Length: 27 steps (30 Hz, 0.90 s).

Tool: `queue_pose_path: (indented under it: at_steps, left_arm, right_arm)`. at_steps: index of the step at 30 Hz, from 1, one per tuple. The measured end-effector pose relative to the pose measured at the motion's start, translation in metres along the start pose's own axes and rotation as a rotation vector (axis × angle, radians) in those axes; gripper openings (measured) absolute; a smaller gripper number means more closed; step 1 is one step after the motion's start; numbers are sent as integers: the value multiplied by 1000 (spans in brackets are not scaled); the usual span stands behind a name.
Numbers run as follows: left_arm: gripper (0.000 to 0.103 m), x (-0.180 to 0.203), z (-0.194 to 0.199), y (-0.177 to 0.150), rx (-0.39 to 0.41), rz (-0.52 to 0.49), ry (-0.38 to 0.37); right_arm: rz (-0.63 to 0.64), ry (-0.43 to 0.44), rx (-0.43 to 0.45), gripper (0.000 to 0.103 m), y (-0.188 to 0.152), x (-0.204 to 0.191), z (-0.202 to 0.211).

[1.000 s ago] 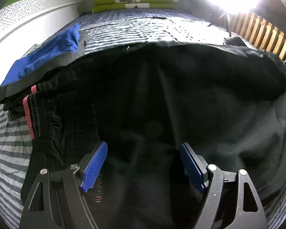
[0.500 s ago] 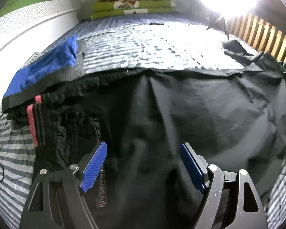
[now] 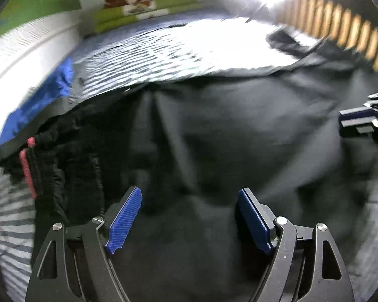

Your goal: Fold large clothes

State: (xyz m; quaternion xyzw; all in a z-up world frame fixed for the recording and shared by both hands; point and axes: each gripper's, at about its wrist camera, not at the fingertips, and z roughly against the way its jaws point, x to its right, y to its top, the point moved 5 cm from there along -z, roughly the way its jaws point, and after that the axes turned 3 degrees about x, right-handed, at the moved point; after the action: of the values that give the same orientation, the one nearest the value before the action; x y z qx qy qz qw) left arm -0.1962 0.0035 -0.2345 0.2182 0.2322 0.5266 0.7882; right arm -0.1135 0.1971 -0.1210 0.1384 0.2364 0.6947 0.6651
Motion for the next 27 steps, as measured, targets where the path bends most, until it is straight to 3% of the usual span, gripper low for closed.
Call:
queue_pose_path:
  at_steps: [1,2,5,9,11,13,14,15,17,21,24,27]
  left_arm:
    - [95,-7,-2,3,12,35,17]
    - [95,-13,-3,5,3,56,29]
    - [94,-35,15,10,36,93,65]
    - [94,-44,43,12,93,148,-54]
    - [94,-35,47,10,89,121,-116]
    - [94,-22,42,8,74,96,-148]
    - [94,-17,32,5,47,74,-116]
    - [94,-14,26,1,22,49,-68]
    - [93,-17,16,-6,-10,5,59]
    - [93,-30,43,-1,64,70,4]
    - [93,-32,53,-2,84,86,-38]
    - [93,-27,51,-11,62,70,-69]
  right_arm:
    - [12,-17,-26,17,0,-2,-17]
    - [13,-51,-45,15,1,1,-32]
    - [-37,-31,-66,15,10,10,-28]
    - [-18,104,9,15,24,-13,10]
    - [-31,204,-39,15,19,-31,-3]
    - [2,154,-87,15,15,-37,-34]
    - [38,83,-96,13,15,-37,-50]
    - [66,65,-49,13,21,-35,-55]
    - [41,-36,-34,14,44,-16,-57]
    - [-68,73,6,16,80,-1,-48]
    - [-90,149,-35,16,99,-4,-70]
    - [-104,124,-86,14,115,-4,-107]
